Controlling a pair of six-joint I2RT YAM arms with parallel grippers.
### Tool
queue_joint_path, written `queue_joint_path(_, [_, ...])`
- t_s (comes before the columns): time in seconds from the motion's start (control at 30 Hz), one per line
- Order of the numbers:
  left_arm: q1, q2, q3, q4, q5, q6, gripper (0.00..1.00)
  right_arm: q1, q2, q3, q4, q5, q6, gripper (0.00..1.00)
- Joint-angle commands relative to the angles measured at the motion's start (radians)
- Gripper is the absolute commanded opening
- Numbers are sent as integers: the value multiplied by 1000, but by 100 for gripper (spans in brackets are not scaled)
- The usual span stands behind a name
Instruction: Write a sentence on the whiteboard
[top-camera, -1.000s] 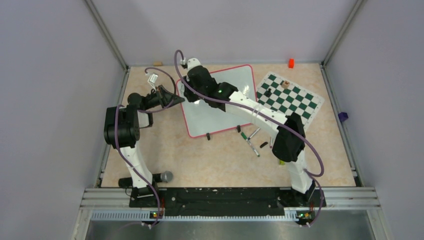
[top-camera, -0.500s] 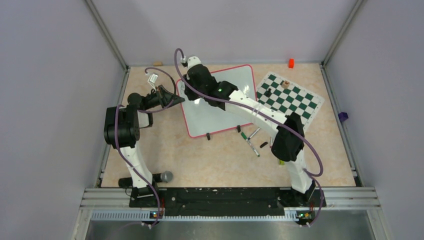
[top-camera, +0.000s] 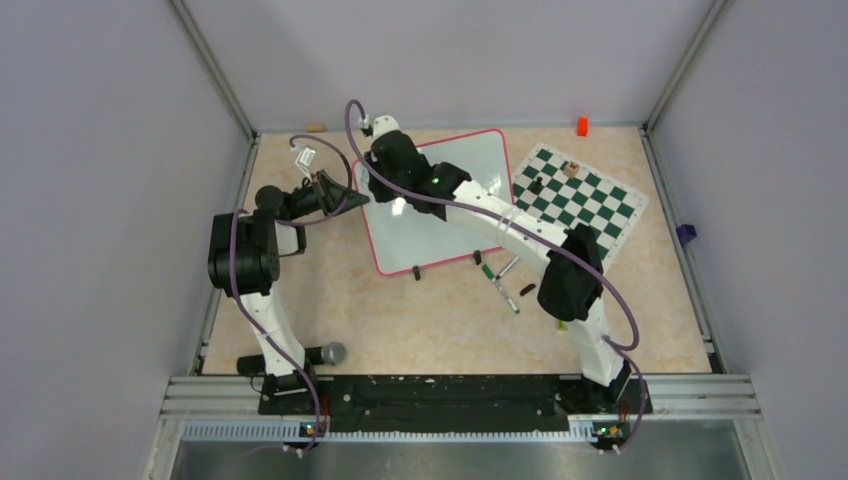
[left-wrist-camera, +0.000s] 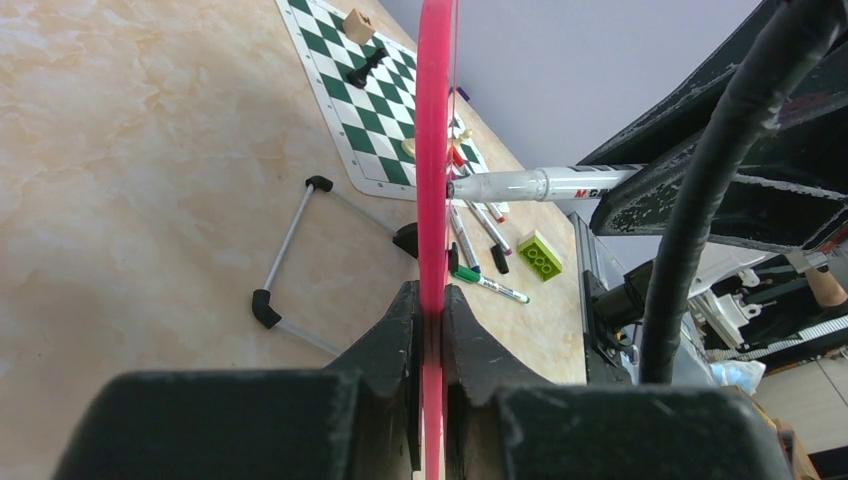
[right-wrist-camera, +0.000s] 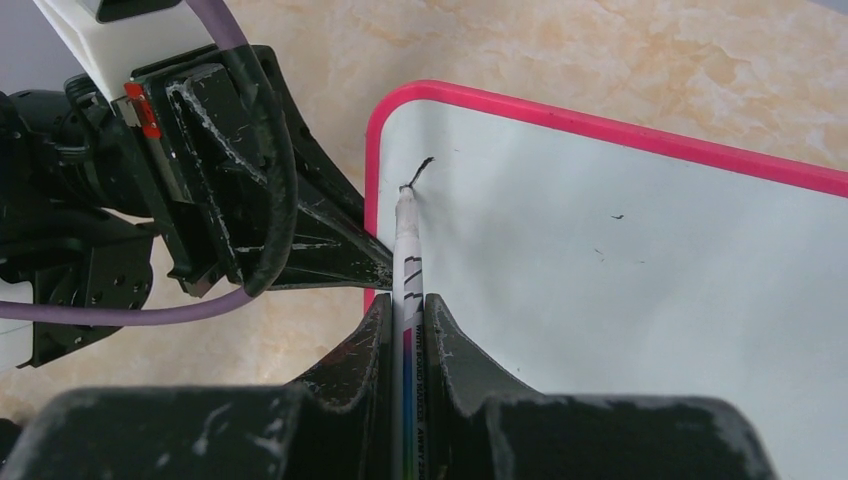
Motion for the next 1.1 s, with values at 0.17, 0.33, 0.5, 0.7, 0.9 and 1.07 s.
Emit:
queue_joint_path(0.17, [-14, -9, 12, 108, 25, 1, 0, -32, -33, -5, -38, 70, -2, 0])
queue_joint_path(0.33, [-14, -9, 11, 108, 26, 1, 0, -50, -64, -50, -38, 75, 7, 0])
queue_joint_path(0.5, [-14, -11, 10, 108, 26, 3, 0, -64, -89, -78, -38, 76, 13, 0])
queue_joint_path(0.7, [-15, -9, 10, 108, 25, 3, 0, -66, -97, -63, -38, 36, 12, 0])
queue_joint_path(0.9, [-14, -10, 10, 108, 25, 2, 0, -73, -151, -70, 27, -68, 28, 0])
queue_joint_path(1.07, [-14, -10, 11, 108, 25, 3, 0, -83, -157, -47, 40, -88, 31, 0])
